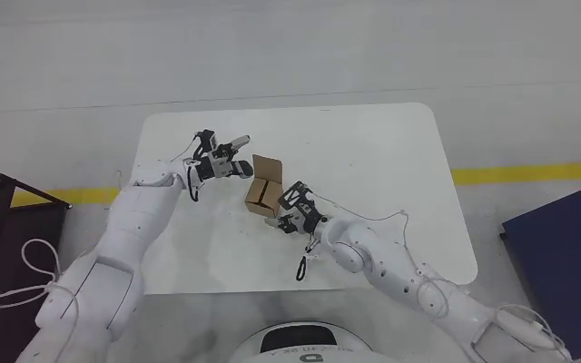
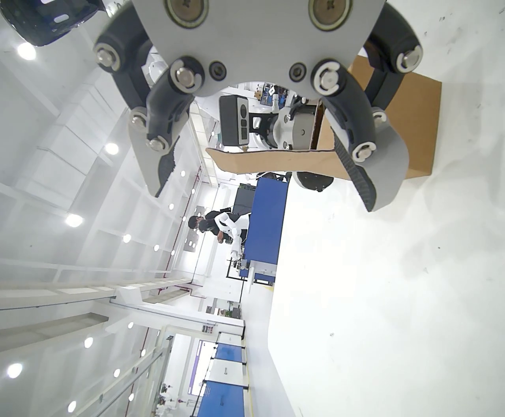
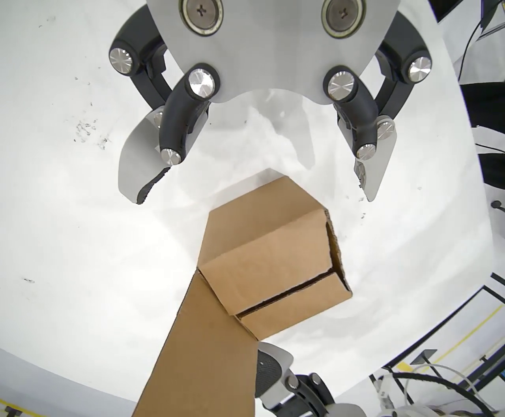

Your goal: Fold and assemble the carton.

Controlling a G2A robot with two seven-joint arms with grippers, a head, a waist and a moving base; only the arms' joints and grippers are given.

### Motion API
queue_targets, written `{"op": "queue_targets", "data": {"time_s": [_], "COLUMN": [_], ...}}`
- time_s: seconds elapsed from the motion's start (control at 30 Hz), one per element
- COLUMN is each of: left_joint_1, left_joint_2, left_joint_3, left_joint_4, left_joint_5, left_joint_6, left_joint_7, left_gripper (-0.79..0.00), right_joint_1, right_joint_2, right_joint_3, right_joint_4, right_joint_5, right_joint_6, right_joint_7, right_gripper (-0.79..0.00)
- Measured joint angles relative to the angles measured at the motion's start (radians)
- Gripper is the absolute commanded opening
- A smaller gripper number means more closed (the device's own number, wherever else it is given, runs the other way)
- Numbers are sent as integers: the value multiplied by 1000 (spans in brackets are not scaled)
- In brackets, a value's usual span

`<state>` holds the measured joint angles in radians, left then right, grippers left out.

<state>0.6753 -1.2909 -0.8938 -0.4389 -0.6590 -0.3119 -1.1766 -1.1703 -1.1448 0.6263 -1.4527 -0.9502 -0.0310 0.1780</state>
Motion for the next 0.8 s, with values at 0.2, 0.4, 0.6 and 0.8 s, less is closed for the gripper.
{"op": "queue_targets", "data": {"time_s": [0.2,0.4,0.6,0.8], "left_joint_1": [-10,-17,-28,-39], "left_joint_2": [1,-3,-36,-72], "left_joint_3": [-11,-40,-2,40], "left_joint_4": [24,35,29,38], "left_joint_5": [5,-19,54,77], "left_joint_6": [-16,-91,-113,-76], "left_joint_7": [-60,29,150,78], "left_gripper": [0,0,0,0], "right_joint_1": [27,17,1,-21], "right_joint_2": [-24,-29,-33,-32], "right_joint_3": [7,31,42,74], "right_joint_4": [74,92,73,64], "right_joint_5": [11,1,-26,-26], "right_joint_6": [19,14,17,16], "right_joint_7": [-33,-43,-25,-22], "right_gripper": [0,0,0,0]}}
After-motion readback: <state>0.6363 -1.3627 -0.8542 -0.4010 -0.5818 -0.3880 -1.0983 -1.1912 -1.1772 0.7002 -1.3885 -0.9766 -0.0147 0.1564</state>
